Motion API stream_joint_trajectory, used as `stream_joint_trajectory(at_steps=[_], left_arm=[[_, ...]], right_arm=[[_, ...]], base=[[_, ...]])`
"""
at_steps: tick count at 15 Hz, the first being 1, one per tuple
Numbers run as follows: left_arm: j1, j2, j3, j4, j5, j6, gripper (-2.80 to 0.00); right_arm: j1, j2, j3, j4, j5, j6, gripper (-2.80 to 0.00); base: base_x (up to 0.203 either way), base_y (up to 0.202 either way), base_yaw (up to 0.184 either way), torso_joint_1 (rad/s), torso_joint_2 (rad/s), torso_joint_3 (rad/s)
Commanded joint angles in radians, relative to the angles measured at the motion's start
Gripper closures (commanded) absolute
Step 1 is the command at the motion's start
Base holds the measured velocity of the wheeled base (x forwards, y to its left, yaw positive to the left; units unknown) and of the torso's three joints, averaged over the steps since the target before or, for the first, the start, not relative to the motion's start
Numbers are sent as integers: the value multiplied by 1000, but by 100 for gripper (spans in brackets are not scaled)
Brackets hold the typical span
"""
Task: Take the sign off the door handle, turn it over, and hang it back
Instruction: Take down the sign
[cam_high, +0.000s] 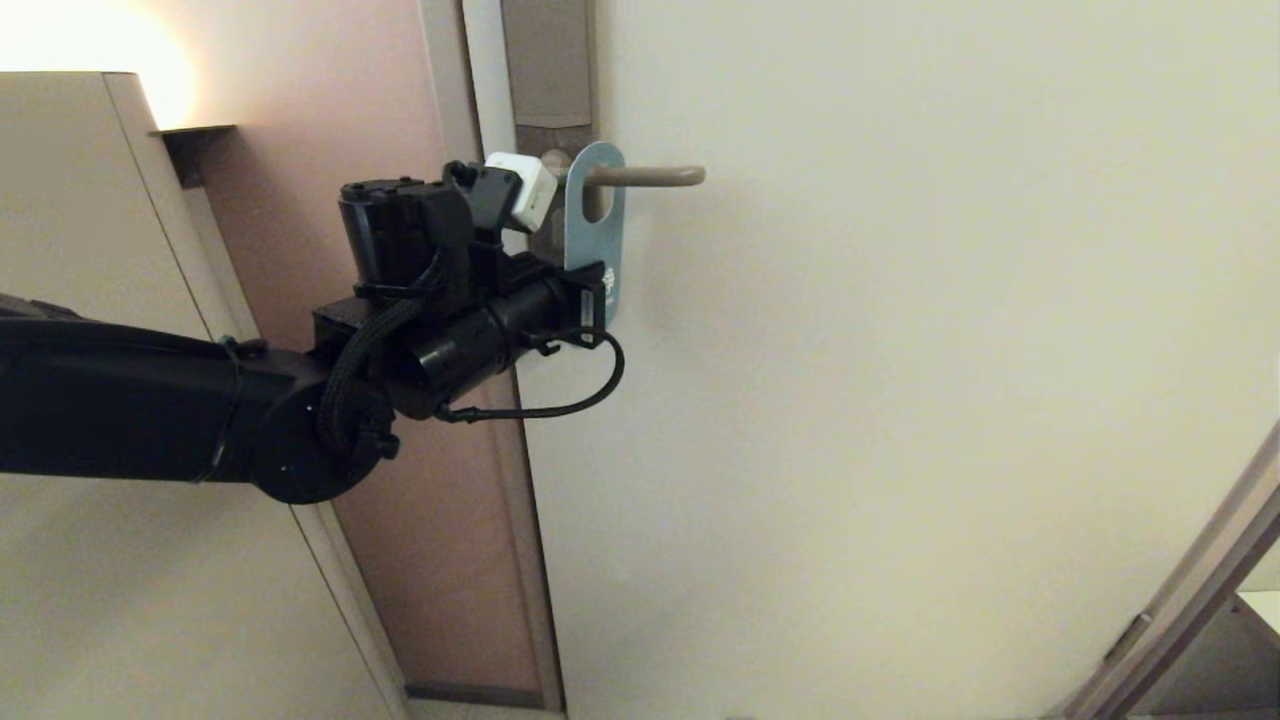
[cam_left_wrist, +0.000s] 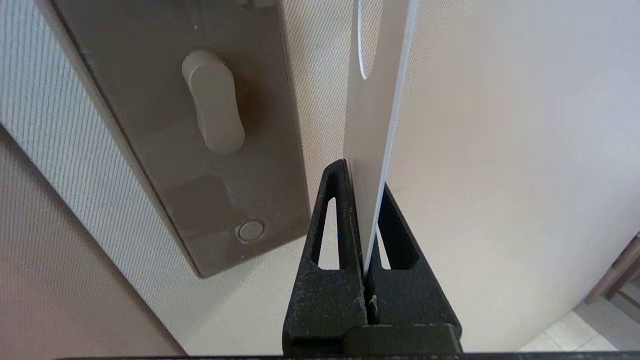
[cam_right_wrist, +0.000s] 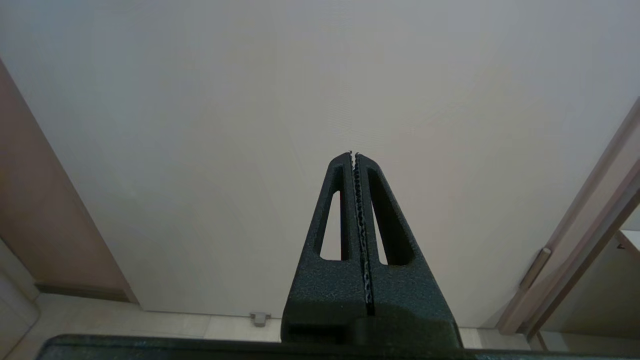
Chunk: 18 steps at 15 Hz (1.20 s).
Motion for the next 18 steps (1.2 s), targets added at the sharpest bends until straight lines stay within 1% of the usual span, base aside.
stream_joint_trajectory(at_steps=[1,3,11,18], left_arm=[[0,0,-8,-4,1,5,0],[0,9,-23,-2,1,17,0],[-6,76,-99,-4,1,17,0],[-34,74,-102,-5,1,17,0]], right_arm=[[0,1,0,0,0,0,0],[0,1,0,0,0,0,0],[0,1,0,0,0,0,0],[0,1,0,0,0,0,0]], base=[[0,0,0,0,0,0],[0,0,0,0,0,0],[0,0,0,0,0,0],[0,0,0,0,0,0]])
